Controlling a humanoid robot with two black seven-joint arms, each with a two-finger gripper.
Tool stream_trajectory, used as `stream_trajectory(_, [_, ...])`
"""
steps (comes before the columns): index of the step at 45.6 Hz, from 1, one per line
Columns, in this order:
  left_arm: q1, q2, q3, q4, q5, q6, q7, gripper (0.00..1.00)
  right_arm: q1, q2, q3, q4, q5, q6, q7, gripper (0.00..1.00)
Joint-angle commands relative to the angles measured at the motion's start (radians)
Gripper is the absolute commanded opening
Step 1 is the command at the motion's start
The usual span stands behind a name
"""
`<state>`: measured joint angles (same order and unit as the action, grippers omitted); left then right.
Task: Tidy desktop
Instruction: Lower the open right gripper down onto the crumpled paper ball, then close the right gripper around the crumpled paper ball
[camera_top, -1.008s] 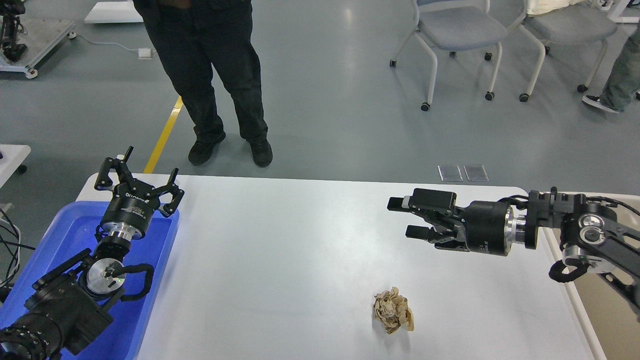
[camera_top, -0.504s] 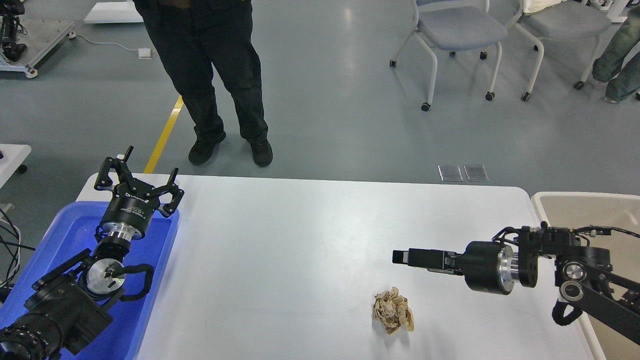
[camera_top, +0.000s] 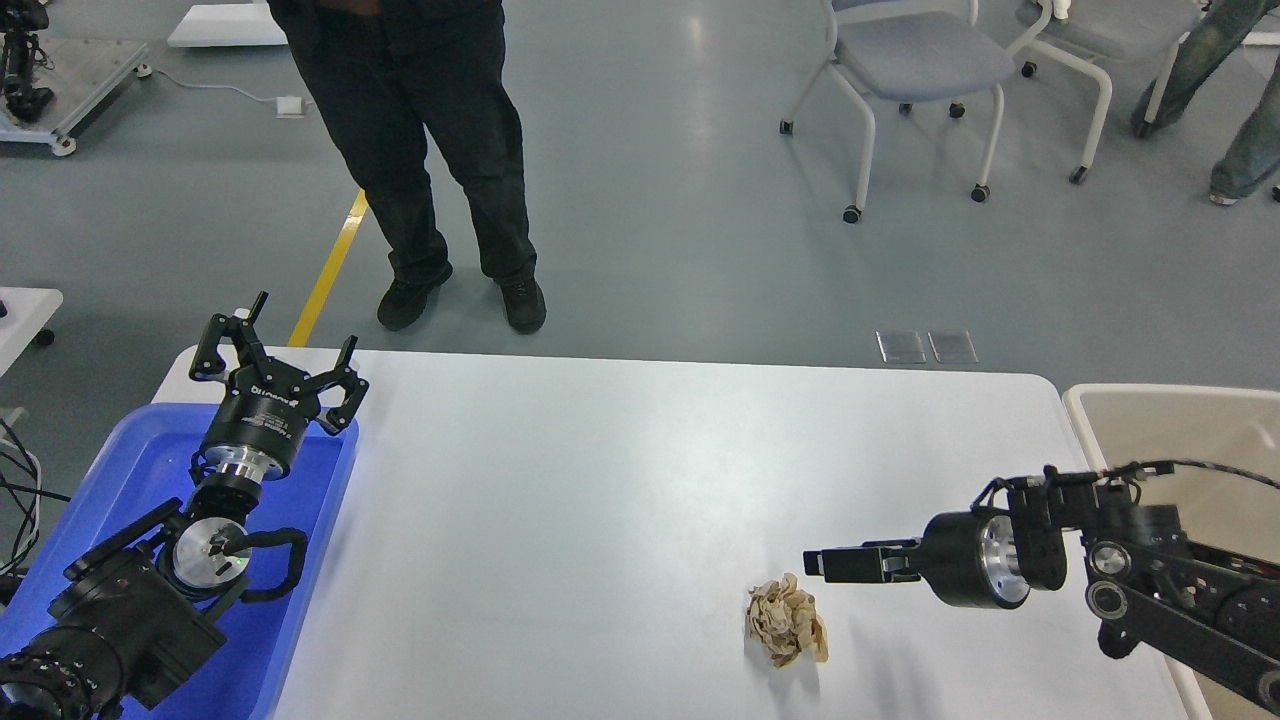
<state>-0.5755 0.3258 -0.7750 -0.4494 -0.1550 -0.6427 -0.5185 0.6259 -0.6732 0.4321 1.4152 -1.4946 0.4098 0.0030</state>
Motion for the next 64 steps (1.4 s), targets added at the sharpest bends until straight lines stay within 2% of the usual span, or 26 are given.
stream_trajectory(1, [0.000, 0.001, 0.000, 0.000, 0.000, 0.000, 0.000, 1.00, 0.080, 0.053, -0.072, -0.073, -0.015, 0.017, -0.024, 1.00])
stream_trajectory(16, [0.000, 0.001, 0.000, 0.000, 0.000, 0.000, 0.002, 1.00, 0.075, 0.104, -0.092, -0.076, 0.048, 0.017, -0.052, 1.00])
stream_trajectory(21, [0.000, 0.001, 0.000, 0.000, 0.000, 0.000, 0.002, 1.00, 0.084, 0.118, -0.092, -0.074, 0.139, 0.044, -0.097, 1.00])
stream_trajectory(36, [-0.001, 0.001, 0.000, 0.000, 0.000, -0.002, 0.002, 1.00, 0.080, 0.167, -0.113, -0.087, 0.143, 0.046, -0.098, 1.00])
stream_trajectory(44, [-0.001, -0.001, 0.000, 0.000, 0.000, -0.002, 0.002, 1.00, 0.077, 0.199, -0.116, -0.151, 0.034, 0.041, -0.084, 1.00])
stream_trajectory(64, [-0.001, -0.001, 0.000, 0.000, 0.000, -0.002, 0.000, 1.00, 0.029, 0.248, -0.115, -0.190, 0.020, 0.030, -0.083, 1.00])
